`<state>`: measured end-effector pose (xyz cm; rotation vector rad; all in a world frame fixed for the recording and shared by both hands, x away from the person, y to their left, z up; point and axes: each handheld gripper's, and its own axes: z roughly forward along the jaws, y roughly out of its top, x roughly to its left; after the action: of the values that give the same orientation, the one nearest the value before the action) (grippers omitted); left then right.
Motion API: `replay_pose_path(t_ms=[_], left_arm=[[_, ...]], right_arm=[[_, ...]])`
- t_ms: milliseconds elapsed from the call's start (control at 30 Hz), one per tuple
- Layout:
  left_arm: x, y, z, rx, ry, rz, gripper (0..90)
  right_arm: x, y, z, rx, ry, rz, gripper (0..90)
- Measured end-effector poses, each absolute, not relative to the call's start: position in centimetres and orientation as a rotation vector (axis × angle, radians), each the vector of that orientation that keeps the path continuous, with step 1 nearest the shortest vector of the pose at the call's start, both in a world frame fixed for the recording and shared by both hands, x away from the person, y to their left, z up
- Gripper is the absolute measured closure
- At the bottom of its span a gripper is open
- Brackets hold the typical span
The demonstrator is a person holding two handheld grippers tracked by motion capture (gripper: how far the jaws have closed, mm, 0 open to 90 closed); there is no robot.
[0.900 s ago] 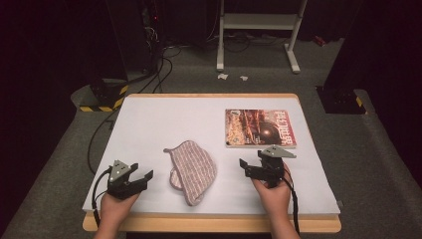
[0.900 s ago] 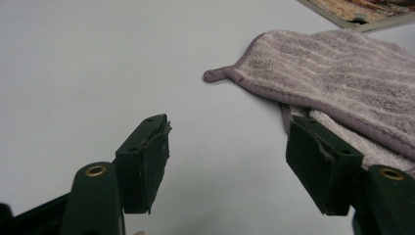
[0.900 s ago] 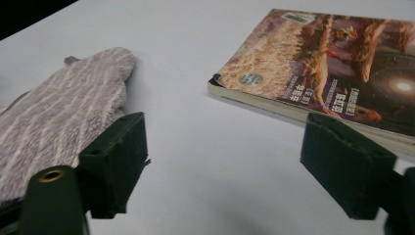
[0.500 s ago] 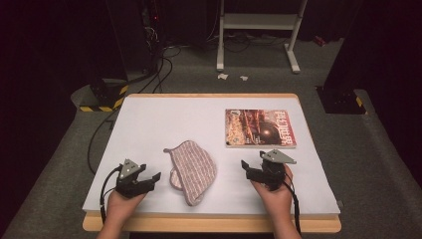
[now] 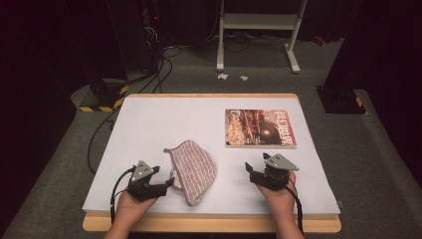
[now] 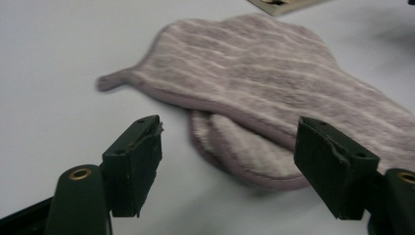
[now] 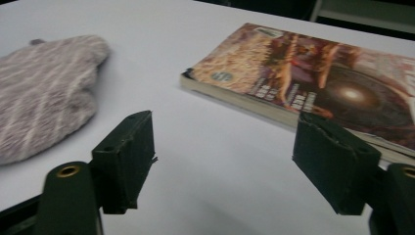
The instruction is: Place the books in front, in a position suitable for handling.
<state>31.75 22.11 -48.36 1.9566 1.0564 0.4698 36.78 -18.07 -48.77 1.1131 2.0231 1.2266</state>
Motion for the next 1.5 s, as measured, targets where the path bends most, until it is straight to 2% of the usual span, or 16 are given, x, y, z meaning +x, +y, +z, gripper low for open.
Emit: replay_pose_path(t_ms=[267, 533, 700, 800, 867, 967, 1100, 1267, 1300, 1433, 1500], left_arm=[[32.7, 17.8, -48.4, 2.060, 1.015, 0.430, 19.1], [36.0, 16.3, -49.9, 2.067, 1.060, 0.311, 14.9], [36.4, 15.5, -49.9, 2.114, 1.062, 0.314, 13.5], [36.2, 15.6, -49.9, 2.128, 1.037, 0.307, 20.4], [36.0, 15.6, -49.9, 2.134, 1.011, 0.308, 29.5], [35.7, 15.6, -49.9, 2.126, 0.971, 0.279, 49.2], [35.4, 15.9, -49.9, 2.118, 0.950, 0.285, 66.0], [35.0, 16.8, -49.5, 2.105, 0.934, 0.320, 71.5], [34.8, 17.7, -49.2, 2.082, 0.947, 0.394, 71.8], [34.7, 19.8, -48.3, 1.994, 0.991, 0.454, 72.2], [34.7, 22.2, -47.3, 1.957, 1.035, 0.537, 72.3]], right_arm=[[36.5, -18.7, -48.7, 1.174, 2.008, 1.308, 18.0], [36.8, -18.6, -49.1, 1.191, 2.005, 1.335, 18.3], [36.9, -18.5, -49.2, 1.207, 2.006, 1.343, 18.8], [36.9, -18.4, -49.2, 1.214, 2.005, 1.353, 19.3], [36.8, -18.5, -49.2, 1.221, 2.003, 1.362, 19.8], [36.8, -18.5, -49.2, 1.228, 2.002, 1.373, 20.7], [36.8, -18.6, -49.1, 1.221, 2.009, 1.373, 24.7], [36.7, -18.7, -49.1, 1.215, 2.008, 1.369, 24.6], [36.7, -18.7, -49.2, 1.219, 2.008, 1.372, 24.6], [36.7, -19.0, -49.2, 1.233, 2.004, 1.384, 24.6], [36.7, -19.2, -49.2, 1.242, 1.996, 1.387, 24.7]])
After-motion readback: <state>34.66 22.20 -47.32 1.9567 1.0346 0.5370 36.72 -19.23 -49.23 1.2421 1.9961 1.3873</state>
